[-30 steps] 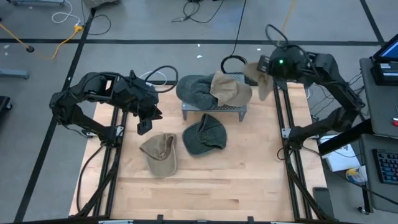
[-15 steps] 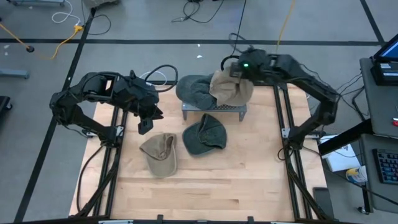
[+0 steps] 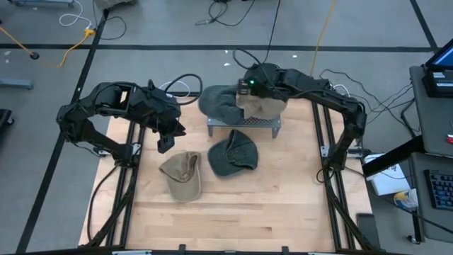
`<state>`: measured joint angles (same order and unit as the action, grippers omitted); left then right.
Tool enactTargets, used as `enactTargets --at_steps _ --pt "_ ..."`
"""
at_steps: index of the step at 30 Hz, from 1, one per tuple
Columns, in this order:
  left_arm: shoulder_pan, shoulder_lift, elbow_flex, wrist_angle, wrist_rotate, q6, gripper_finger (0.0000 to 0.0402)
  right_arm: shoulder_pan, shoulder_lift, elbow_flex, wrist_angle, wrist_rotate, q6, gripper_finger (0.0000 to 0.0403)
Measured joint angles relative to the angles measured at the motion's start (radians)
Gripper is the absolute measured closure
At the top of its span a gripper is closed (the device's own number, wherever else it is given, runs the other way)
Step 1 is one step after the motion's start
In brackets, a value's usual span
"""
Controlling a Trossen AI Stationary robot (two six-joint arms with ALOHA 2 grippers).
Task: Pick & Place hat
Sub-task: Stack the right brown cap on top of the brown cap on the shelf
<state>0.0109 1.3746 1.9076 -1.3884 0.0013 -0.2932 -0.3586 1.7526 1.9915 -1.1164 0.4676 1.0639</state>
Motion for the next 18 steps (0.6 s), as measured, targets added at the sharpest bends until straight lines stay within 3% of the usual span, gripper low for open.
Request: enactTargets --at_steps 10,18 --pt "0.0 0.0 0.0 0.001 0.0 0.002 0.0316 -0.002 0.031 0.0 0.036 0.025 0.076 0.0392" --pt "0.0 0.0 0.0 0.002 0.0 0.002 0.0316 -0.002 0.109 0.0 -0.012 -0.018 0.073 0.0392"
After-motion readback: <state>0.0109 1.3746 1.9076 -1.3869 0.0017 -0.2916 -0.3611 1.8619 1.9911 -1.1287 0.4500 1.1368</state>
